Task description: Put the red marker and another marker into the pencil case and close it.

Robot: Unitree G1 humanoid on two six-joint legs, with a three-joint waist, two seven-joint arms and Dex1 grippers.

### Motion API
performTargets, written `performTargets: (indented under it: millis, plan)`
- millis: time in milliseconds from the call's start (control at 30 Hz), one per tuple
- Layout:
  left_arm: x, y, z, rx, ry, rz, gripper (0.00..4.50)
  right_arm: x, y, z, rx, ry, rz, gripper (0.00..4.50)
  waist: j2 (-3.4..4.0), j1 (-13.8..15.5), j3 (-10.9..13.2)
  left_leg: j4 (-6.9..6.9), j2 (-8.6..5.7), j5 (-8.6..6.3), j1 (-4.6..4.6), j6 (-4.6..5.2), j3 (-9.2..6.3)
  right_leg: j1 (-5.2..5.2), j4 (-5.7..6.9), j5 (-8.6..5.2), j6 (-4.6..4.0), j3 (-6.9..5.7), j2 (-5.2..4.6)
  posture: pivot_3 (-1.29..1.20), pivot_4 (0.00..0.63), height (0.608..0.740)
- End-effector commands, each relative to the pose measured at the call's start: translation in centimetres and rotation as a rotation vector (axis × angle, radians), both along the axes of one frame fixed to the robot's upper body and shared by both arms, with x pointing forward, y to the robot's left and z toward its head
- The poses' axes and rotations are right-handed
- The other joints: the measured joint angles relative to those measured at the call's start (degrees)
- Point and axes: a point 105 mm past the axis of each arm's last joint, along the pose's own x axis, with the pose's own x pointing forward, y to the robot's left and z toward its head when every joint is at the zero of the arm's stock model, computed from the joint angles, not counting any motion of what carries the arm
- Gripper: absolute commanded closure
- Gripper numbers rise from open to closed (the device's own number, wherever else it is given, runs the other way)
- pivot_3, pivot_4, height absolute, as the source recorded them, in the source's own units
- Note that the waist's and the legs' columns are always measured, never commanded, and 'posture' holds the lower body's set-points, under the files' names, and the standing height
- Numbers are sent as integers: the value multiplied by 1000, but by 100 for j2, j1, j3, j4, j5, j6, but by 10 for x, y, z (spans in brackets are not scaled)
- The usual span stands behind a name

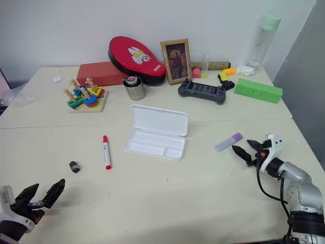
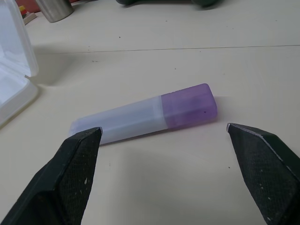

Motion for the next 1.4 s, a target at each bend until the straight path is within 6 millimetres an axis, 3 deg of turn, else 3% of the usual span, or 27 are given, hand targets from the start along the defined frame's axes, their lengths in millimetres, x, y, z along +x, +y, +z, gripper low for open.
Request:
performTargets:
  millis: [33,467,800,1000,1200,1400]
  plan:
    - [1,0,5,21,-13,-5,0,0,0,14,-7,-55,14,15,0,0,0,0,0,0,0,0,0,0,0,0,0,0,0,0,150,740]
    - [2,-1,5,20,-10,-13,0,-1,-1,17,-12,-62,19,15,0,0,0,0,0,0,0,0,0,0,0,0,0,0,0,0,150,740]
    - [-12,-11,22,22,-4,-163,0,-10,10,37,-73,-96,156,15,0,1,0,0,1,0,0,0,1,0,-1,0,0,0,0,0,150,740]
    - [-15,-18,41,10,1,-305,0,-21,39,50,-121,-101,351,15,1,0,0,0,1,0,0,0,1,-2,1,-1,-2,0,0,0,150,740]
    - [-19,-32,63,65,60,-524,0,-45,79,57,-207,-72,670,15,0,2,1,-2,2,0,0,0,1,-3,-4,-3,-4,-1,0,0,150,740]
    - [-16,-56,63,155,133,-711,0,-51,116,70,-225,-111,879,15,-1,-6,2,-3,3,0,0,0,2,-7,-2,-3,-5,-1,0,0,150,740]
